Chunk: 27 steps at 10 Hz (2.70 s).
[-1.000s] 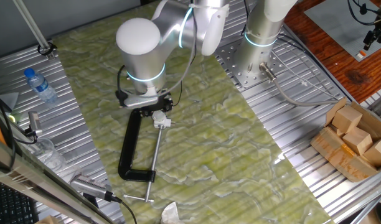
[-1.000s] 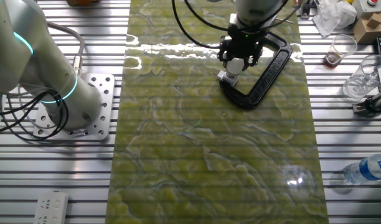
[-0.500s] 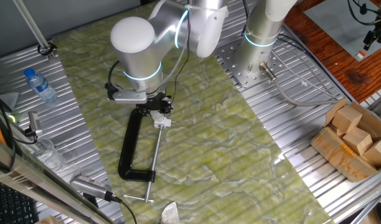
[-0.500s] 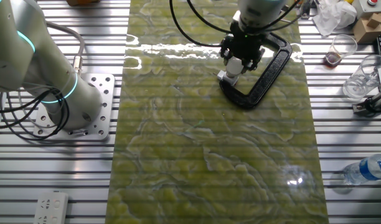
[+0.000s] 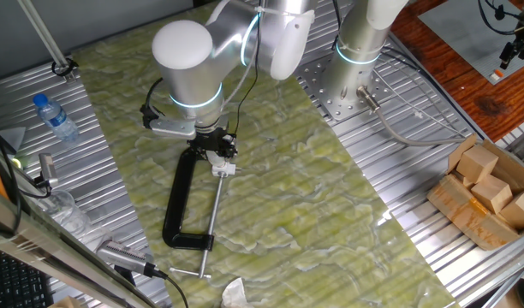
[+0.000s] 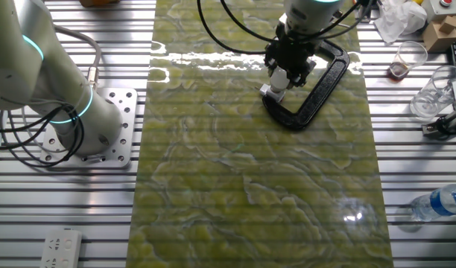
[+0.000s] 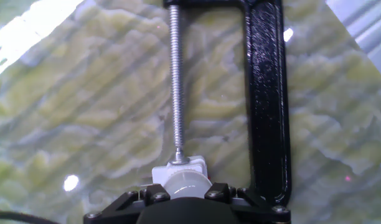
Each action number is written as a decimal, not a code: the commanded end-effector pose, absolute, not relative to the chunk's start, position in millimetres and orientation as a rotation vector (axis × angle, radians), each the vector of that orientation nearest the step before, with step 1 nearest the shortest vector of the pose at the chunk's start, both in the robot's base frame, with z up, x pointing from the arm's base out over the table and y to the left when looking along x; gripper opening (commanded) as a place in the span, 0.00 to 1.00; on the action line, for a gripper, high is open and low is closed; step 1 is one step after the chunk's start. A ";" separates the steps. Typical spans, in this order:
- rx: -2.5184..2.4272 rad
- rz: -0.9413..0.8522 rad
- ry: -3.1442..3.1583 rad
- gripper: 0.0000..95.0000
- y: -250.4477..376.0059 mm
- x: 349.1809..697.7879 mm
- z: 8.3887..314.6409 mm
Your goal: Install the light bulb by rotating it
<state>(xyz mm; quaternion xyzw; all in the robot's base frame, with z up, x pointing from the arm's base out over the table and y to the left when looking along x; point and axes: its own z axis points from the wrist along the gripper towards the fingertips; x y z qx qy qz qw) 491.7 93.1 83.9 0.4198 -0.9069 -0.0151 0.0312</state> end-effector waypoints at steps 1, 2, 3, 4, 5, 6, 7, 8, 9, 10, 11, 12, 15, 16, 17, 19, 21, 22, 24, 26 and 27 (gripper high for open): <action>1.274 -0.045 -2.805 0.00 93.7 491.3 84.4; 1.230 -0.043 -2.825 0.00 93.7 491.3 83.9; 1.167 -0.040 -2.854 0.00 93.7 491.3 83.9; 1.110 -0.036 -2.877 0.00 93.7 491.3 83.6; 1.044 -0.035 -2.902 0.00 93.6 491.3 83.1; 1.020 -0.035 -2.911 0.00 93.6 491.3 83.1; 0.959 -0.030 -2.941 0.00 93.6 491.3 83.1; 0.938 -0.026 -2.952 0.00 93.6 491.3 83.1; 0.910 -0.025 -2.964 0.00 93.6 491.2 83.1; 0.895 -0.026 -2.969 0.00 93.6 491.2 83.1; 0.850 -0.025 -2.988 0.00 93.6 491.1 83.0; 0.802 -0.021 -3.009 0.00 93.5 491.1 82.9; 0.655 -0.010 -3.050 0.00 93.5 491.1 82.6; 0.605 -0.009 -3.059 0.00 93.5 491.0 82.3; 0.536 -0.010 -3.070 0.00 93.5 491.0 81.9; 0.448 0.001 -3.075 0.00 93.4 491.0 81.9; 0.402 0.023 -3.074 0.00 93.4 490.9 81.9; 0.406 0.029 -3.071 0.20 93.4 490.9 81.9; 0.466 0.027 -3.055 0.40 93.4 490.9 82.2; 0.519 0.017 -3.048 0.60 93.4 490.9 82.5; 0.528 0.007 -3.053 0.80 93.4 490.9 82.7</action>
